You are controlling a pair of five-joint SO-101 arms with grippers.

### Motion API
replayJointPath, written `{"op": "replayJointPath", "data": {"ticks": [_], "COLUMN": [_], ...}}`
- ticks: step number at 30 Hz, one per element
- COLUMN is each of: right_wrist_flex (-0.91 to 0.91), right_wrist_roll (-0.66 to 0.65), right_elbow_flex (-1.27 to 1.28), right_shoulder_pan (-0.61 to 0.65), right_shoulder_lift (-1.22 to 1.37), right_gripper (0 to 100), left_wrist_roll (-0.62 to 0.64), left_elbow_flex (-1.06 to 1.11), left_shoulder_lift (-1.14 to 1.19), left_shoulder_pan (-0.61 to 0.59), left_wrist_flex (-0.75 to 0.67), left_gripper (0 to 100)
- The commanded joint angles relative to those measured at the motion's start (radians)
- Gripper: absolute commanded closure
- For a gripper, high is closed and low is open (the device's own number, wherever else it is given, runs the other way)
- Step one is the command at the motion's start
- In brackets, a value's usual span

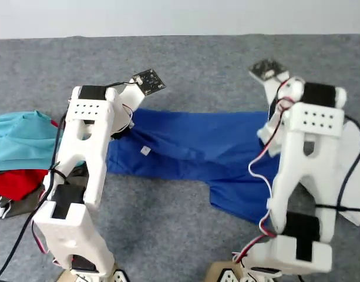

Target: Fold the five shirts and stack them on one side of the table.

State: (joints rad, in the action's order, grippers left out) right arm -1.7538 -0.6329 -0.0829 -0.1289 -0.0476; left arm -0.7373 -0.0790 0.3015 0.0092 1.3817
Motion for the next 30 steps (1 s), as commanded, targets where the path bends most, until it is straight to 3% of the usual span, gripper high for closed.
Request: {"op": "replayJointPath", "data": {"ticks": [1, 13, 19, 27, 30], "right_wrist_flex": [0.004, 0.094, 0.019, -0.042, -0.038], "right_wrist_roll": [-0.005, -0.011, -0.044, -0.078, -0.075], "right_elbow_flex": [0.095, 0.331, 0.331, 0.288, 0.221], "right_shoulder_pan": [-0.033, -0.044, -0.045, -0.140, -0.136], "right_shoulder_lift": [-0.099, -0.142, -0.143, -0.305, -0.364], "right_gripper": [98.9, 98.9, 98.3, 74.7, 73.2], "left_wrist_roll": [-0.028, -0.075, -0.072, -0.109, -0.110], "left_elbow_flex": [-0.015, 0.061, 0.061, -0.059, -0.139], "left_shoulder_lift": [-0.009, -0.009, -0.014, -0.021, -0.012], "left_shoulder_pan": [-0.009, -0.009, -0.011, -0.069, -0.104], "left_wrist_flex": [0.008, 0.002, 0.008, 0.120, 0.138], "left_gripper": [99, 99, 87, 82, 81]}}
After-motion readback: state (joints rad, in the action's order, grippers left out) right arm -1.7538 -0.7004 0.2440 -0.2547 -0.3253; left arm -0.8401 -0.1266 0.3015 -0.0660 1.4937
